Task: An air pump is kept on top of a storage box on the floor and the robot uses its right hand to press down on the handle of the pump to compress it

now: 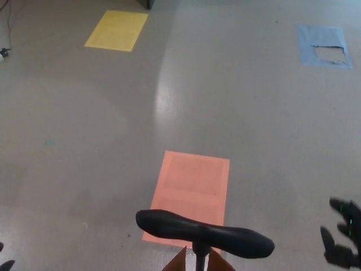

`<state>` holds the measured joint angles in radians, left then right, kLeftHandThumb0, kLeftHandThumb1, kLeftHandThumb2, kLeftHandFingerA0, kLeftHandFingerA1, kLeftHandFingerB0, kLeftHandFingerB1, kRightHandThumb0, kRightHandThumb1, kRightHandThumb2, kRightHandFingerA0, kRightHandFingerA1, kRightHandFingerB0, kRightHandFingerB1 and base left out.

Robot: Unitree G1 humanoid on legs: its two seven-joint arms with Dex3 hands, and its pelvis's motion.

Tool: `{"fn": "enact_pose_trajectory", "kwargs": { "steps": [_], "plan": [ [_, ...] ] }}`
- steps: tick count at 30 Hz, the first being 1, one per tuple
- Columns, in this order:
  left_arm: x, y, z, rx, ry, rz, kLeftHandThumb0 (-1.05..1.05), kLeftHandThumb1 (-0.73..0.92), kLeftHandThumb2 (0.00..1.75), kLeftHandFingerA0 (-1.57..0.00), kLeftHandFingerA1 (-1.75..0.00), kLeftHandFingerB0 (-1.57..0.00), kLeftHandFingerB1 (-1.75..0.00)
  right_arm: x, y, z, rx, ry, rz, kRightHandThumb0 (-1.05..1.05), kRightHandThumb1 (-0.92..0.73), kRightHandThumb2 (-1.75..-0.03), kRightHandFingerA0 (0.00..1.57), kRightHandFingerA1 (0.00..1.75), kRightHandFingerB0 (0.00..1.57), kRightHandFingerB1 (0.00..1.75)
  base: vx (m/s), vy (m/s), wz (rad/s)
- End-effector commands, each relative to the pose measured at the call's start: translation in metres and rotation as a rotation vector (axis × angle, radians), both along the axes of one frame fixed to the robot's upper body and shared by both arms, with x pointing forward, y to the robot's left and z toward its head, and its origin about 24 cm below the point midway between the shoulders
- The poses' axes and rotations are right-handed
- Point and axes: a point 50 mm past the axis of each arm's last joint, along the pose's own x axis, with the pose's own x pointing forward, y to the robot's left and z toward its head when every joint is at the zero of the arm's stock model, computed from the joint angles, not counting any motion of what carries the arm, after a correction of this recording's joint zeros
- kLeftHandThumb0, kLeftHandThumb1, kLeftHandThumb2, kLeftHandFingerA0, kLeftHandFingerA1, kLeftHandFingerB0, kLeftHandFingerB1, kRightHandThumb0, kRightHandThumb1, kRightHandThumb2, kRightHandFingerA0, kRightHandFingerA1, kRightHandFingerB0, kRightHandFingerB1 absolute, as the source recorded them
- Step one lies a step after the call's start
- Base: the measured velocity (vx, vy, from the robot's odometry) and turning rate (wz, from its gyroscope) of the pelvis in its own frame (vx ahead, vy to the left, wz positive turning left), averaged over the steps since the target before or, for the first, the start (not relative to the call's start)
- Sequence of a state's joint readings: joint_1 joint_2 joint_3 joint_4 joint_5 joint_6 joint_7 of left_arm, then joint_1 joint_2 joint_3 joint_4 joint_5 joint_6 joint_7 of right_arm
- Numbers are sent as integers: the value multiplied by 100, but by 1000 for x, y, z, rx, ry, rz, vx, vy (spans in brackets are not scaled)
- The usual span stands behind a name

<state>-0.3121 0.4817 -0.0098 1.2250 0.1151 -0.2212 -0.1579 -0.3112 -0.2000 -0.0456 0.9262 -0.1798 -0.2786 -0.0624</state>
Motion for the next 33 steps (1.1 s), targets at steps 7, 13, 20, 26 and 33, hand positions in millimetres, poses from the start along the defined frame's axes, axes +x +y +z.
{"fn": "enact_pose_trajectory", "kwargs": {
  "steps": [7,13,20,26,33],
  "plan": [
    [10,3,14,-23,-62,-46,-67,84,65,-28,-36,-22,-31,-35,19,247,-38,-1063,221,-35,-51,-110,0,48,0,47,0,0,0],
    [11,4,15,-17,-65,-48,-69,83,65,-38,-52,-25,-31,-53,41,299,-112,-1206,377,-79,-91,-68,22,29,17,27,0,0,0],
    [14,5,18,1,-62,-62,-70,68,95,-27,-50,-19,-43,-75,75,353,-352,-1210,659,-89,-80,-91,8,22,9,24,0,0,0],
    [17,8,24,6,-73,-61,-69,68,98,-39,-67,-21,-45,-81,100,371,-514,-1143,887,-88,-86,-116,7,16,7,15,0,0,0],
    [17,9,25,25,-63,-80,-66,84,65,-30,-35,-25,-31,-88,116,381,-649,-1112,1006,-85,-82,-114,6,22,6,21,0,0,0]
  ]
}}
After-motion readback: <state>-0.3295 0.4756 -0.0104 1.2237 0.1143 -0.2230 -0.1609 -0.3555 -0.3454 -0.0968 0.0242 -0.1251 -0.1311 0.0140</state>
